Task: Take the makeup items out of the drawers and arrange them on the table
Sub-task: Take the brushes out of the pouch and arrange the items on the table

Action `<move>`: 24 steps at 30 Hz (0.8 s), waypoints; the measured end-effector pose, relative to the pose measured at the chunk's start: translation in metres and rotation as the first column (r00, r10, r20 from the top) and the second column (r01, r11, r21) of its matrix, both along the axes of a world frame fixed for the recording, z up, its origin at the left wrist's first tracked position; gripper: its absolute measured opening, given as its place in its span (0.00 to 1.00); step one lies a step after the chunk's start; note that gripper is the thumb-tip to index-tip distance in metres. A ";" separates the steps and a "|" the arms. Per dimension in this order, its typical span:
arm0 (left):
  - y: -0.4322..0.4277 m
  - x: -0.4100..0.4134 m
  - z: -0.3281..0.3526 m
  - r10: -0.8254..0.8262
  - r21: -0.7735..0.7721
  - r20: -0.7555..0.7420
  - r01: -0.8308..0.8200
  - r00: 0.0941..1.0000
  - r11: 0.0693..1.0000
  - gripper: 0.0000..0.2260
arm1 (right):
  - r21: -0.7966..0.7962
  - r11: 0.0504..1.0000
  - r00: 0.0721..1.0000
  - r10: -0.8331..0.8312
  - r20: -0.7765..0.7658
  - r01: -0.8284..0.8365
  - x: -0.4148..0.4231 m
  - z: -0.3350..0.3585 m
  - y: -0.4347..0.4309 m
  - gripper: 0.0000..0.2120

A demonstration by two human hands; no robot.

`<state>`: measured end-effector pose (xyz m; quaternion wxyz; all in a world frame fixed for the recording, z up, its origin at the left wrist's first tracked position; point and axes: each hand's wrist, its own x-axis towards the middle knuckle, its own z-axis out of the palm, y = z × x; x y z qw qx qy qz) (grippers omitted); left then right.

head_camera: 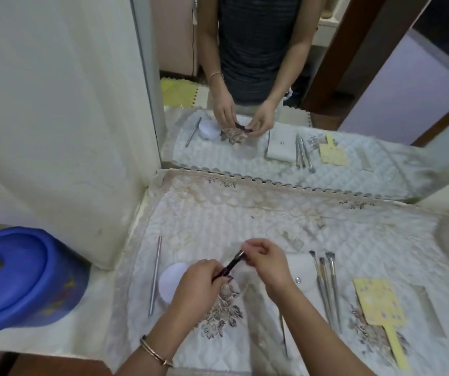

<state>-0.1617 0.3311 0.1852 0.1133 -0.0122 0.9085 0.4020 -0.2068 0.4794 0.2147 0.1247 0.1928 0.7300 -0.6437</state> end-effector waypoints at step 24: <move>0.061 0.010 -0.010 0.130 -0.006 0.179 -0.132 0.975 0.991 0.12 | 0.687 0.657 0.926 0.371 0.062 -0.310 0.049 -0.045 0.037 0.05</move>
